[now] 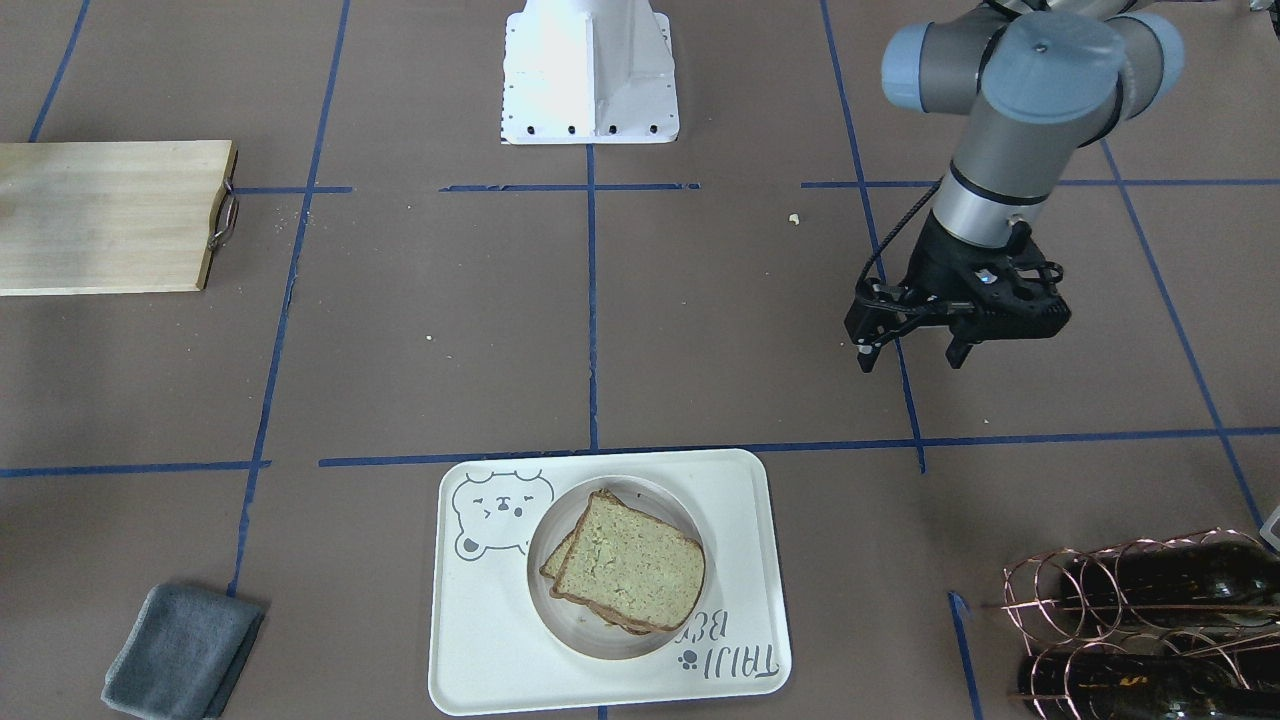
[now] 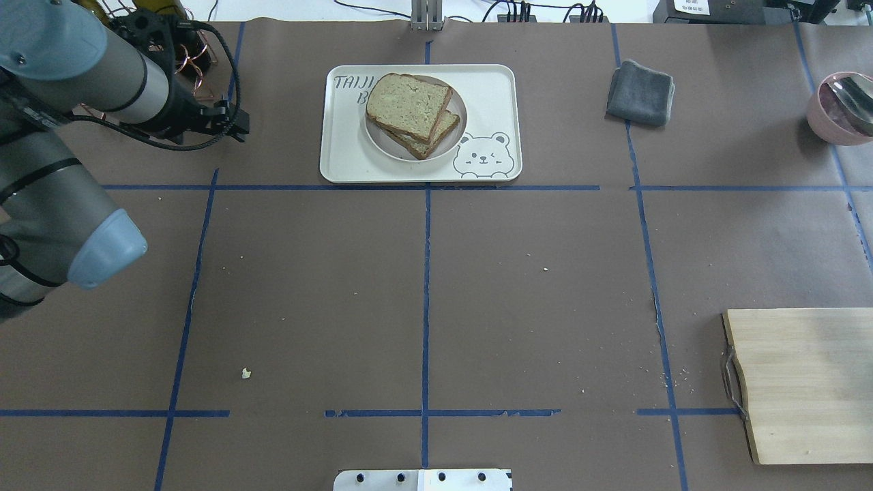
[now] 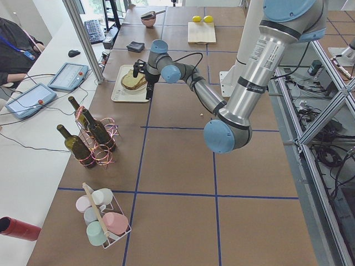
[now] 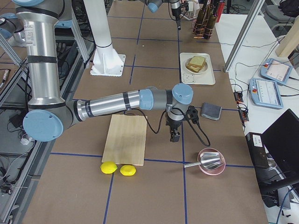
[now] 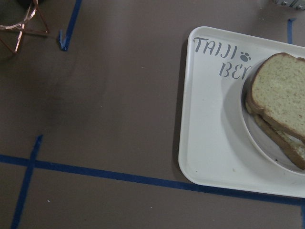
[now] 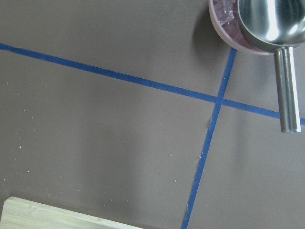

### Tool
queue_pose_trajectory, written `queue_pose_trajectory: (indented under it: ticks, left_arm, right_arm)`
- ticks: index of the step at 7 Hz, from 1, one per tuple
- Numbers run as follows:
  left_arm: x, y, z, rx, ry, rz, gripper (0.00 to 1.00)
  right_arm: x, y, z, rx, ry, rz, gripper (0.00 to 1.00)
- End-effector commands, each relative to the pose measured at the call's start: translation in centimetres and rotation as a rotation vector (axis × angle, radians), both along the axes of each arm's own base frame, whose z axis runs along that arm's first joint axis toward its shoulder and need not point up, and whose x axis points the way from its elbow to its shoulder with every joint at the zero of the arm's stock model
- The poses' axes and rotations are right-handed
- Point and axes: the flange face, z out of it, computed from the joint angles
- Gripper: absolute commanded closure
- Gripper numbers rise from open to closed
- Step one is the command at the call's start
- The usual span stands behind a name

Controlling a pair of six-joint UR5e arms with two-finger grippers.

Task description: Make sandwich and place on tray

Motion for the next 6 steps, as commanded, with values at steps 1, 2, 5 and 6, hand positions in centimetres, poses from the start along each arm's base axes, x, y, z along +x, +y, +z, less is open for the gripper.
queue_pose_trajectory:
  ticks: [1, 2, 5, 6]
  left_arm:
    - [-9.7, -1.4, 4.6, 0.025, -0.083, 0.090, 0.00]
    - [-14.5, -1.0, 8.3, 0.036, -0.091, 0.153, 0.00]
    - [-26.3, 1.1, 22.9, -0.075, -0.111, 0.269, 0.00]
    - [-30.7, 2.6, 27.7, -0.100, -0.121, 0.275, 0.00]
  right_arm:
    - [1.1, 0.0, 0.6, -0.059, -0.004, 0.069, 0.00]
    - [0.9, -0.3, -0.1, -0.030, -0.011, 0.076, 0.00]
    - [1.1, -0.1, 1.0, -0.039, -0.012, 0.090, 0.00]
    - [1.1, 0.1, 1.5, -0.111, -0.011, 0.149, 0.00]
